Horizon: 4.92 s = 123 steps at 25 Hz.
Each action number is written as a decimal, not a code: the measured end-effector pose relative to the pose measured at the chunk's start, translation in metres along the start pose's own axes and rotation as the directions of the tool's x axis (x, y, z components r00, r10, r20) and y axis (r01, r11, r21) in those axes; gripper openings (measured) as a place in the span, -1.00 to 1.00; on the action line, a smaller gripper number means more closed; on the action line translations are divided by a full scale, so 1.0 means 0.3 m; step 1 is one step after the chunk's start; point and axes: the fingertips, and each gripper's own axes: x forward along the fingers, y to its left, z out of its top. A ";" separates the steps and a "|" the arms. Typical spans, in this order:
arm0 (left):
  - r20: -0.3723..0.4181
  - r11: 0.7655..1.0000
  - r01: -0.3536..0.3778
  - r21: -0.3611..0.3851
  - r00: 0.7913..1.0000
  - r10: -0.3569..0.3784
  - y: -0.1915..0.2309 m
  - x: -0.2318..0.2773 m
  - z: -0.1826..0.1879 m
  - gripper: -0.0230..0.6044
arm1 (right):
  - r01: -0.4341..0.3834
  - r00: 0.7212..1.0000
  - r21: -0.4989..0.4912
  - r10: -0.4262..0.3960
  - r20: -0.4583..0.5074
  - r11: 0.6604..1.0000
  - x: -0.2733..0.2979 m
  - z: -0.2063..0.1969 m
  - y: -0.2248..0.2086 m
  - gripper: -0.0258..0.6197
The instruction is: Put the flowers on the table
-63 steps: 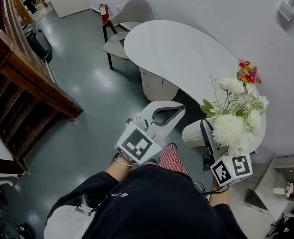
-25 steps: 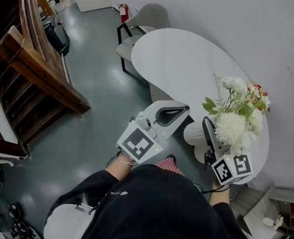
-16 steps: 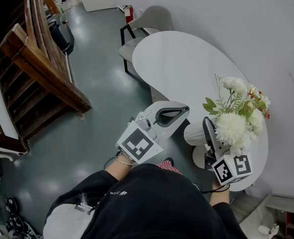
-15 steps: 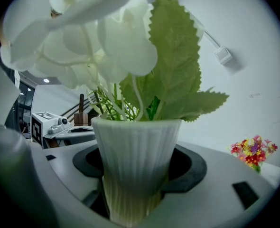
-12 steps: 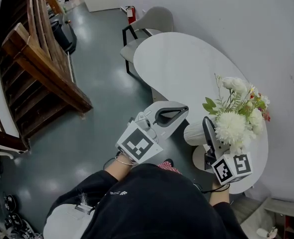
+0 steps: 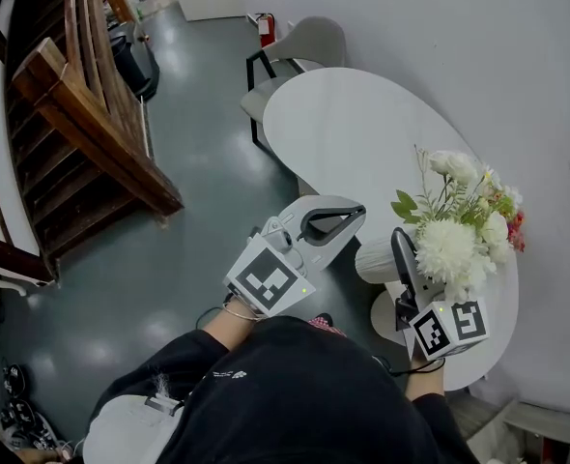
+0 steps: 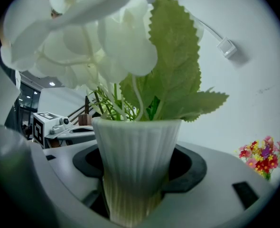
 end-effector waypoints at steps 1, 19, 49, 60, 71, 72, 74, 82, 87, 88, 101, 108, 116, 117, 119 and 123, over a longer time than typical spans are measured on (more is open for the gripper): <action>-0.002 1.000 -0.002 0.002 1.000 0.002 -0.001 -0.001 0.000 -0.93 | -0.002 1.000 0.001 0.002 0.001 1.000 0.000 -0.001 0.000 0.14; -0.006 1.000 -0.002 -0.001 1.000 0.002 0.020 0.011 -0.016 -0.93 | 0.016 1.000 -0.005 -0.016 -0.007 1.000 0.003 -0.006 -0.016 0.14; 0.056 0.983 0.183 -0.004 0.982 -0.182 0.057 0.043 -0.013 -0.93 | 0.190 0.982 -0.009 -0.190 0.000 0.982 0.008 0.003 0.002 0.14; 0.087 0.976 0.217 -0.005 0.972 -0.216 0.062 0.053 -0.010 -0.93 | 0.229 0.973 -0.027 -0.229 -0.004 0.973 0.005 0.008 0.005 0.14; 0.102 0.968 0.252 -0.004 0.963 -0.251 0.068 0.055 -0.013 -0.93 | 0.269 0.963 -0.029 -0.269 0.000 0.963 0.005 0.008 0.008 0.14; 0.101 0.967 0.254 -0.005 0.962 -0.253 0.068 0.055 -0.013 -0.93 | 0.270 0.963 -0.029 -0.270 0.000 0.962 0.004 0.008 0.009 0.13; 0.101 0.966 0.257 -0.005 0.962 -0.255 0.068 0.056 -0.016 -0.93 | 0.273 0.962 -0.028 -0.273 0.003 0.962 0.004 0.006 0.009 0.14; 0.104 0.959 0.282 -0.004 0.954 -0.280 0.077 0.057 -0.019 -0.93 | 0.297 0.955 -0.020 -0.296 0.006 0.955 0.009 0.005 0.014 0.13; 0.098 0.954 0.301 0.001 0.949 -0.299 0.080 0.062 -0.018 -0.93 | 0.318 0.948 -0.007 -0.318 0.002 0.948 0.005 0.004 0.014 0.13; 0.098 0.952 0.306 -0.002 0.948 -0.304 0.081 0.064 -0.016 -0.93 | 0.322 0.947 -0.004 -0.322 0.000 0.947 0.005 0.005 0.014 0.14; 0.117 0.940 0.341 -0.015 0.934 -0.337 0.097 0.079 -0.023 -0.93 | 0.354 0.935 0.009 -0.354 0.000 0.935 0.007 0.000 0.018 0.13; 0.107 0.951 0.309 -0.004 0.946 -0.307 0.088 0.071 -0.038 -0.93 | 0.329 0.944 -0.008 -0.329 0.004 0.944 0.010 -0.011 0.001 0.13; 0.105 0.967 0.253 0.034 0.961 -0.255 0.082 0.050 -0.012 -0.93 | 0.269 0.963 -0.022 -0.269 0.033 0.963 0.016 0.009 0.004 0.14; 0.104 0.967 0.250 0.037 0.962 -0.253 0.079 0.047 -0.012 -0.93 | 0.264 0.964 -0.023 -0.263 0.034 0.964 0.017 0.009 0.005 0.13; 0.102 0.968 0.247 0.037 0.963 -0.249 0.073 0.045 -0.017 -0.93 | 0.257 0.966 -0.025 -0.256 0.036 0.966 0.017 0.008 0.005 0.13; 0.100 0.970 0.240 0.039 0.965 -0.243 0.069 0.042 -0.019 -0.93 | 0.248 0.968 -0.029 -0.247 0.039 0.968 0.016 0.009 0.007 0.14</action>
